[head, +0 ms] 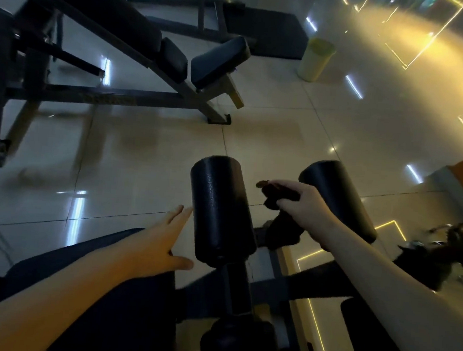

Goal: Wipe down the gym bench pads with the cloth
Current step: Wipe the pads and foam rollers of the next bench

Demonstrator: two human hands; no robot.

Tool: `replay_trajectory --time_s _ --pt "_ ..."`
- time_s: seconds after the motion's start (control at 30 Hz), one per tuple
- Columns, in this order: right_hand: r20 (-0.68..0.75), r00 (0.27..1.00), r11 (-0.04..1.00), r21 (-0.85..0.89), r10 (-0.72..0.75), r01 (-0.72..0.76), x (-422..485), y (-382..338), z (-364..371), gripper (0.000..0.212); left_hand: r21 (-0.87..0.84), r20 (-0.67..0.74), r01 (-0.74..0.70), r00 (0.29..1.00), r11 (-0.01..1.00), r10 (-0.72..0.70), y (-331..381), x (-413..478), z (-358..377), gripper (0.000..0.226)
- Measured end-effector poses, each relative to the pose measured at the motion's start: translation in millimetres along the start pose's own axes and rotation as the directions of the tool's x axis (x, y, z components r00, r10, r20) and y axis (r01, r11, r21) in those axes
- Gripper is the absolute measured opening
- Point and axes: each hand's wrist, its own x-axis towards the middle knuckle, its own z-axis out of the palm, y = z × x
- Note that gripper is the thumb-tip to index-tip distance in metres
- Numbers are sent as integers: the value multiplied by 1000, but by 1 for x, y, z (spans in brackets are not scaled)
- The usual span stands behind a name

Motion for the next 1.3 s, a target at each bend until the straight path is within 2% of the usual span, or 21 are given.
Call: replay_trajectory --time_s 0.1,0.33,0.43,0.6,0.67,0.77,0.9,1.03,1.13,1.2,1.3 --pt "-95 995 1000 12 -11 13 -43 -20 -18 41 55 -49 -51 997 997 53 14 -31 -9 103" --pt "-71 991 993 -56 -112 108 -163 -96 -14 39 59 -141 -176 973 983 183 56 -139 -32 87" --pt "-82 980 980 -95 -183 175 -203 -145 -13 37 3 -227 -244 944 970 238 87 -188 -56 80" --pt "-112 931 937 8 -346 349 -275 -251 -8 36 19 -372 -330 874 944 313 134 -290 -113 80" --pt "-107 898 903 12 -426 430 -299 -300 -5 39 -41 -430 -368 846 929 316 149 -337 -137 78" --pt "-73 849 845 89 -523 528 -330 -377 4 41 -254 -515 -461 809 850 284 164 -411 -173 63" --pt "14 738 727 186 -674 661 -364 -485 33 39 -376 -628 -546 744 749 227 162 -519 -225 10" --pt "139 569 583 112 -811 804 -400 -590 79 26 -375 -776 -604 619 703 118 141 -623 -278 8" --pt "212 471 503 133 -856 854 -424 -658 112 22 -296 -860 -588 506 753 58 117 -696 -309 24" --pt "262 394 445 175 -881 878 -435 -696 136 33 -248 -904 -560 428 791 19 99 -737 -323 30" --pt "303 311 380 203 -901 902 -443 -741 178 51 -187 -941 -477 338 858 -18 71 -785 -338 22"
